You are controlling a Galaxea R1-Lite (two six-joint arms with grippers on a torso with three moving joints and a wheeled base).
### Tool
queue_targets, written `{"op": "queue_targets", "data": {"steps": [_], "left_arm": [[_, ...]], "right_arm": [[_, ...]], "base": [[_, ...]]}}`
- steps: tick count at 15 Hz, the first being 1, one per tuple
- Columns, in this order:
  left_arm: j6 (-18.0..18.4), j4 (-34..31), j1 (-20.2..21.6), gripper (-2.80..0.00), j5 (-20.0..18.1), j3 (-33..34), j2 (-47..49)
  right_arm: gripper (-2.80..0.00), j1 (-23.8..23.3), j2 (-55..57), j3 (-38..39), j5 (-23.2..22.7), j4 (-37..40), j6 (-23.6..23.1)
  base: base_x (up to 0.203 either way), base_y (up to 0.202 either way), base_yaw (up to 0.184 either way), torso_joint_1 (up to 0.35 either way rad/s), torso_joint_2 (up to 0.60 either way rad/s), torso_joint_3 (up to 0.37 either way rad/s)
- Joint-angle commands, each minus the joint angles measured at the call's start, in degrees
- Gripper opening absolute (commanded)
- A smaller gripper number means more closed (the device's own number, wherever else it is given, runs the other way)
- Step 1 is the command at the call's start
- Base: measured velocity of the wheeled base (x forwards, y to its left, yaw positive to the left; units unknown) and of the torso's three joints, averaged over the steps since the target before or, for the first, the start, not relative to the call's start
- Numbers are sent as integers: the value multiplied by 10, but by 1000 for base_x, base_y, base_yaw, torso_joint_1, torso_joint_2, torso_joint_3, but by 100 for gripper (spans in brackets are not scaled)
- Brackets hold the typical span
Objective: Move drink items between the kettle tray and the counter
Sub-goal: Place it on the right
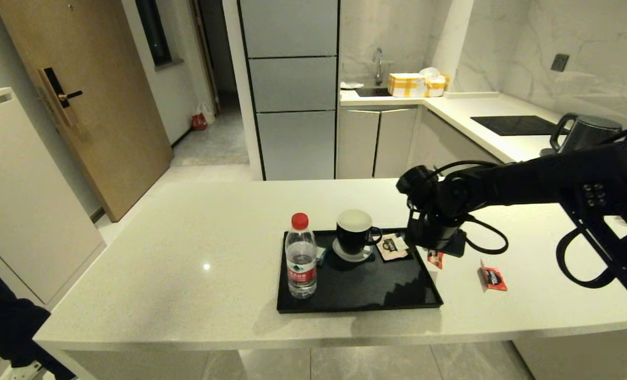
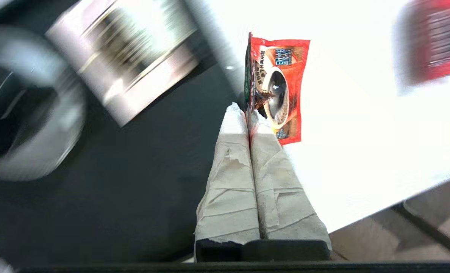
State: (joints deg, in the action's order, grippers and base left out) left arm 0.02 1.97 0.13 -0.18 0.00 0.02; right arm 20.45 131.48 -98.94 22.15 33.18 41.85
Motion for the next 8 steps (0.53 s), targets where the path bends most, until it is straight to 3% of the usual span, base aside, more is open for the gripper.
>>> {"op": "queue_targets", "data": {"steps": [1,4,8], "left_arm": [[0,0,0,-280,0,7,-1],[0,0,0,-280,0,7,-1],[0,0,0,-280,0,7,-1]], "right_arm": [[-280,-40,-30,12,-14,2,-4],[-280,-107,-12,21,-51,-3,-57],[-280,-141,46,10,-66,-51,-94]], "base": [[0,0,0,0,0,0],[0,0,0,0,0,0],[0,0,0,0,0,0]]}}
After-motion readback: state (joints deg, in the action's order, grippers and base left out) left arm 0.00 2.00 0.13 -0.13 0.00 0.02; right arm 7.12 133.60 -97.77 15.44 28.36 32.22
